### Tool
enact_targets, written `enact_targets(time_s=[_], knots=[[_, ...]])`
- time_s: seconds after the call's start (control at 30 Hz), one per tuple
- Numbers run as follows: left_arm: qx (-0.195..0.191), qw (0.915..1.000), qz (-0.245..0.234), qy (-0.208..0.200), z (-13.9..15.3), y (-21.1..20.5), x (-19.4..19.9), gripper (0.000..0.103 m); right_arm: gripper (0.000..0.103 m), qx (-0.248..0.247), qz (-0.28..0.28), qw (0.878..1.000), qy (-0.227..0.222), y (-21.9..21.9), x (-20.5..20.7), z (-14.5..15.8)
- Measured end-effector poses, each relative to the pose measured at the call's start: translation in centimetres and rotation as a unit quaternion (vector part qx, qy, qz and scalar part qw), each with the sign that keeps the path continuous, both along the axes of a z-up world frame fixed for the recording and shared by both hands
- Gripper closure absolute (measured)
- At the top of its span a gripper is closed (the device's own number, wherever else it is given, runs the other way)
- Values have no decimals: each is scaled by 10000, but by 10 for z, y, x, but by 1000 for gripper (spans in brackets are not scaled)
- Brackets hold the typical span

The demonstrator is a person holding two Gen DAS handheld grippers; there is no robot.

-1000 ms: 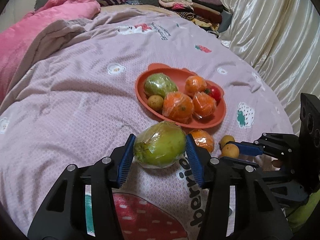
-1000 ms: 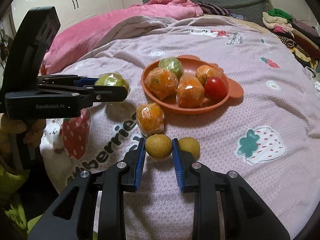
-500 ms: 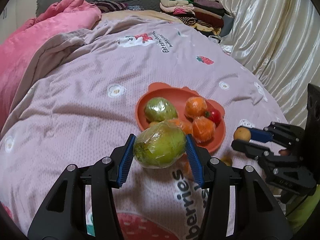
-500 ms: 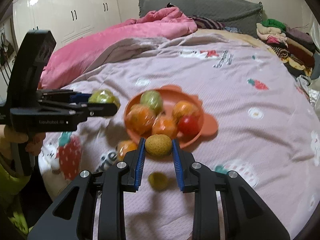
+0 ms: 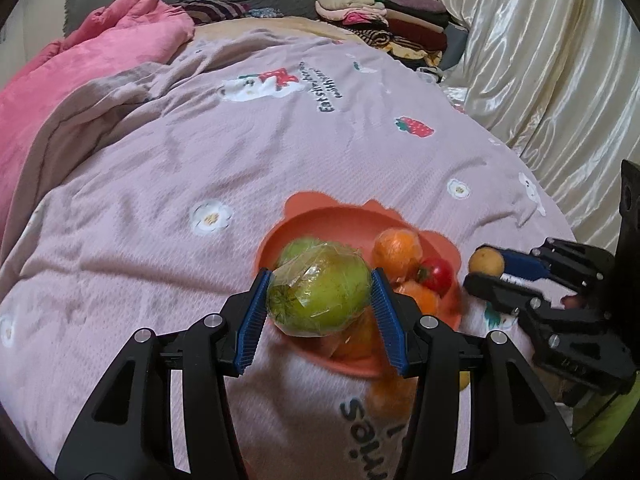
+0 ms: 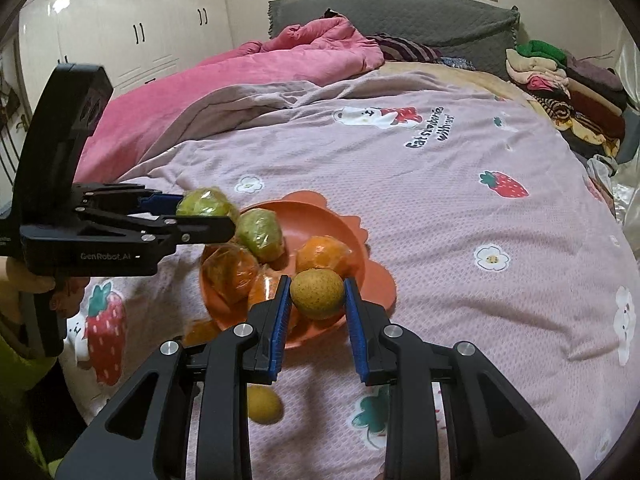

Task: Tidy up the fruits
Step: 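Lift both held fruits and carry them over the orange plate, then lower the green fruit into the plate and open the left gripper while the right releases its yellow fruit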

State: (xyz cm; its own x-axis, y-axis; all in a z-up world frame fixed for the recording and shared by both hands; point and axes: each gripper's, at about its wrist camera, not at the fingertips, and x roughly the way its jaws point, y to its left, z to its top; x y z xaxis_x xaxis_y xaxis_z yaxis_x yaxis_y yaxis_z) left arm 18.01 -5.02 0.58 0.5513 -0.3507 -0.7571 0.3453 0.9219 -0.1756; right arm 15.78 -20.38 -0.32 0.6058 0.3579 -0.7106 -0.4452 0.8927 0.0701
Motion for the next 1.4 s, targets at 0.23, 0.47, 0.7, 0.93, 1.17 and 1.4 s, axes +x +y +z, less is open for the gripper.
enact_targets(time_s=[0.23, 0.47, 0.7, 0.93, 1.17, 1.4], knots=[[-41, 9998, -183, 82, 0, -18, 25, 61, 78, 44, -3, 10000, 51, -3, 2, -4], [-53, 9993, -258, 267, -8, -28, 41, 61, 78, 98, 62, 9999, 98, -2, 1, -8], [-21, 9990, -293, 348, -11, -33, 50, 61, 78, 85, 146, 9997, 175, 3, 1, -14], [-9, 9987, -274, 432, -15, -33, 55, 60, 78, 70, 209, 9995, 204, 5, -1, -16], [17, 9986, -262, 454, -18, -34, 56, 60, 77, 75, 184, 9995, 245, 5, 0, -18], [33, 9987, -242, 447, -20, -34, 57, 60, 77, 41, 195, 9995, 234, 5, 0, -19]])
